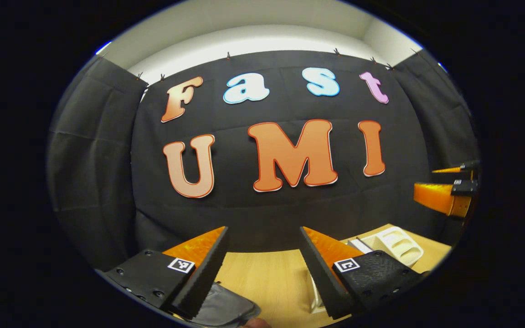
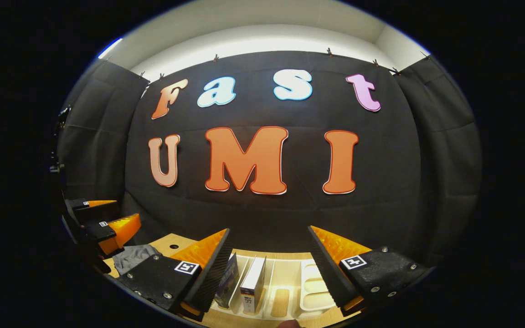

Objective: Open the schoolbag, grab two books from the bookshelf and put them into the schoolbag.

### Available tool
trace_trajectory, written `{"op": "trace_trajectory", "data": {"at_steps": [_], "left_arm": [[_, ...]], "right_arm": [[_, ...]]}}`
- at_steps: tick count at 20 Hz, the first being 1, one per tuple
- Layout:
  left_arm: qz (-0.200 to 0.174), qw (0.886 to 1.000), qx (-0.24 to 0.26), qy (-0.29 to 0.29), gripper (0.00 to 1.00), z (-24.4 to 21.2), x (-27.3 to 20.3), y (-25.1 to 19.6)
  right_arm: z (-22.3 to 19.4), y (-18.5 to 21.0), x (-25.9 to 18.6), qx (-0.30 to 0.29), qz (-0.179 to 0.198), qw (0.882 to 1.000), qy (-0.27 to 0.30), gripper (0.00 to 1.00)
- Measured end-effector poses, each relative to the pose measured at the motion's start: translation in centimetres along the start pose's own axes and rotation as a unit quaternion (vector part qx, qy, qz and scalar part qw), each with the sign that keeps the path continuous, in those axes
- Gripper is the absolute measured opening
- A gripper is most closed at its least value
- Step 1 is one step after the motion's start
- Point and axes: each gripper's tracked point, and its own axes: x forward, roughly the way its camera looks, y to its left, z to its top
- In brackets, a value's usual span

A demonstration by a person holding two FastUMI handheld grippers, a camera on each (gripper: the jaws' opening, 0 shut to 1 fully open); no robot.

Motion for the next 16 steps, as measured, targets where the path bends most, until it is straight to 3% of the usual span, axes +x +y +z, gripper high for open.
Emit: {"op": "trace_trajectory", "data": {"at_steps": [4, 7, 16], "left_arm": [[0.039, 0.994, 0.085, 0.050, 0.94, -5.3, 0.0, 1.7], [0.065, 0.981, 0.156, 0.092, 0.95, -9.7, -0.7, 3.0], [0.043, 0.933, 0.289, 0.209, 0.94, -24.0, -2.3, 4.9]], "right_arm": [[-0.9, -0.7, 0.8, 0.003, 0.022, 1.000, 0.006, 0.97], [-1.8, -1.3, 1.6, 0.002, 0.033, 0.999, 0.017, 0.97], [-3.1, -3.4, 2.4, 0.002, -0.005, 1.000, 0.025, 0.97]]}}
